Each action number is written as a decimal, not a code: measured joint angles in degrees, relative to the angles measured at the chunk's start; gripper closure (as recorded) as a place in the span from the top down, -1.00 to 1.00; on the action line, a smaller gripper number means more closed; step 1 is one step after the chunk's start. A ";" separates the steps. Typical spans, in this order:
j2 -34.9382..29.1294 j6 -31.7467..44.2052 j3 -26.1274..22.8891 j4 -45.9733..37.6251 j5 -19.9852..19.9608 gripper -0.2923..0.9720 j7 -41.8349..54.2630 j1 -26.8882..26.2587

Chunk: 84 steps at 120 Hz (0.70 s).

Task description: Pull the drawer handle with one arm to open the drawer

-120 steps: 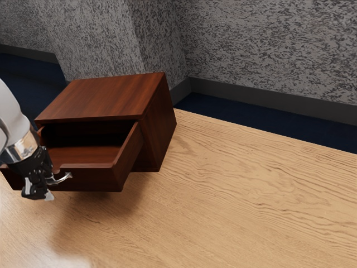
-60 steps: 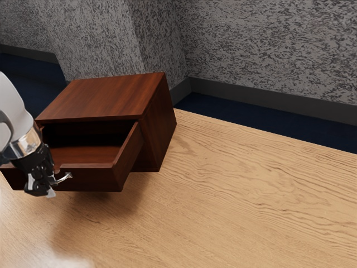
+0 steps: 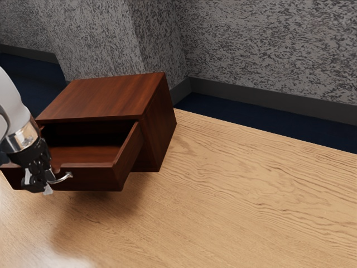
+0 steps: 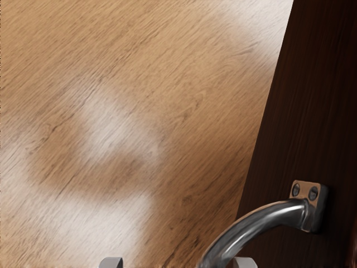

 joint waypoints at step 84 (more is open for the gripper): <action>-0.45 -5.94 -2.94 7.77 -0.17 -0.44 -0.24 -0.58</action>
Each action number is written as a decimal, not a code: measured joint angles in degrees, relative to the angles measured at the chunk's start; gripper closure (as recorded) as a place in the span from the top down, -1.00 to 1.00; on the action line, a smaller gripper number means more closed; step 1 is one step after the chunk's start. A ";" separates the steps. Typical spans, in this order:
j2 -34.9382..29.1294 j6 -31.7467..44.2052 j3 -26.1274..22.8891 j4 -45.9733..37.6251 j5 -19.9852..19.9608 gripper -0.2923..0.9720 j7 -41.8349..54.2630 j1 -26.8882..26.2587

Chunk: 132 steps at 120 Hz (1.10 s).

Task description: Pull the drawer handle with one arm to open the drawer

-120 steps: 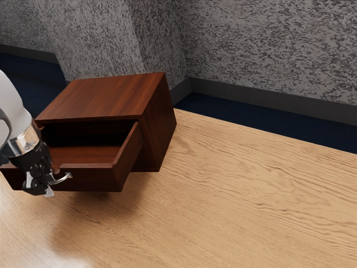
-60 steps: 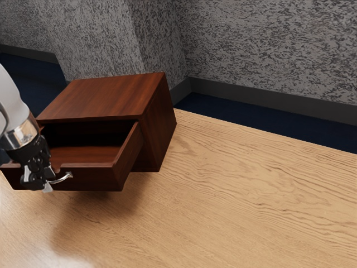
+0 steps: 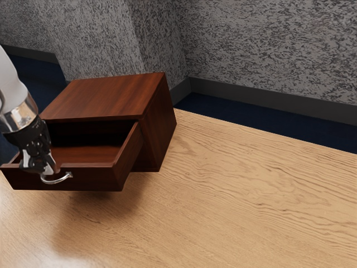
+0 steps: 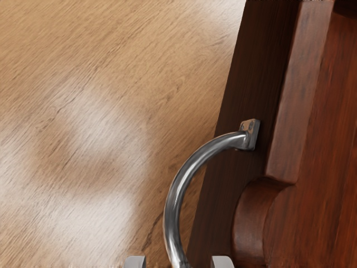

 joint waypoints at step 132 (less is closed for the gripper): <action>24.29 -10.84 12.93 32.03 -6.58 0.49 60.97 -25.54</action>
